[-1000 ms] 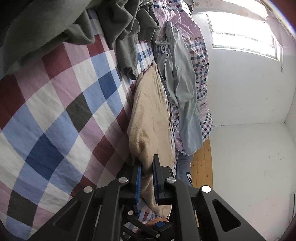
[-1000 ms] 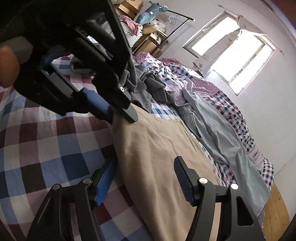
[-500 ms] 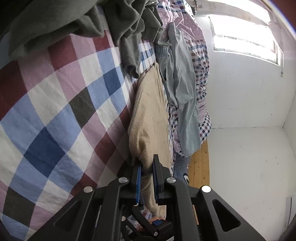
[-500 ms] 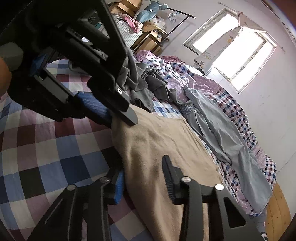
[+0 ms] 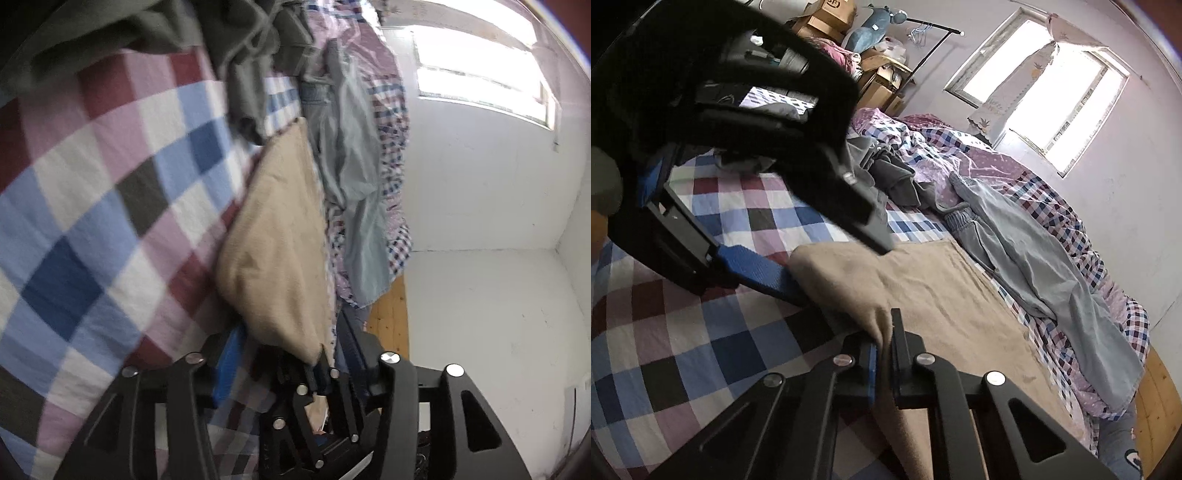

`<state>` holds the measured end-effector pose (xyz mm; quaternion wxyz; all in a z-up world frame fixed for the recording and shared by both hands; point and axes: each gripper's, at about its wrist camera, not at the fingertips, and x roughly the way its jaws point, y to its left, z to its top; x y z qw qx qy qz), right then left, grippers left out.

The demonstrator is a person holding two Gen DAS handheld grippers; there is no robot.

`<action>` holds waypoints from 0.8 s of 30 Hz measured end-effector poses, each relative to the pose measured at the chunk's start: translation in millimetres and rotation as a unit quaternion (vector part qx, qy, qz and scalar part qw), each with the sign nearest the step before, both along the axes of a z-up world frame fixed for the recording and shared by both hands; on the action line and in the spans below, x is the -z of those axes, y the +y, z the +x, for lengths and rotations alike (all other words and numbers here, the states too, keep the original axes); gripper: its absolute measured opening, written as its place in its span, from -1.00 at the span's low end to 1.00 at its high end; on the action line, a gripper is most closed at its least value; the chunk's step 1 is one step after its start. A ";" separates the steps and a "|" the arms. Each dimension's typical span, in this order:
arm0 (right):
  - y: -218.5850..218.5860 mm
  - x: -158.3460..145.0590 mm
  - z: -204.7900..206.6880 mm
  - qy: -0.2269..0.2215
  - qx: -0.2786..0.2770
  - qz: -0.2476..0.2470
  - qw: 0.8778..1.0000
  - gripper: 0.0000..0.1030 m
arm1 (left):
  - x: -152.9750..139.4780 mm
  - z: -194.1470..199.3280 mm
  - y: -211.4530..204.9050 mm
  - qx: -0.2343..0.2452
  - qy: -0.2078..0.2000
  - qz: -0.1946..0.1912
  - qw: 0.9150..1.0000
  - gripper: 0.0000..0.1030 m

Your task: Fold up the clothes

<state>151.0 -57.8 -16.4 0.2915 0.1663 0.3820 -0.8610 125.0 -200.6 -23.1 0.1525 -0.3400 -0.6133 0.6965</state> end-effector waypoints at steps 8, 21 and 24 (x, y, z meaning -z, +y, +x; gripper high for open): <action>2.6 -6.5 -0.4 -0.004 0.001 -0.017 1.000 -0.92 | -4.4 -17.7 6.6 0.004 0.014 -0.013 1.000 0.21; 5.6 -11.0 2.0 -0.015 -0.002 -0.033 0.999 -0.92 | -4.2 -50.3 4.1 0.012 0.016 -0.026 0.999 0.21; 5.4 -11.2 3.1 -0.013 -0.003 -0.034 0.999 -0.92 | -5.9 -55.4 5.6 0.014 0.018 -0.033 0.999 0.21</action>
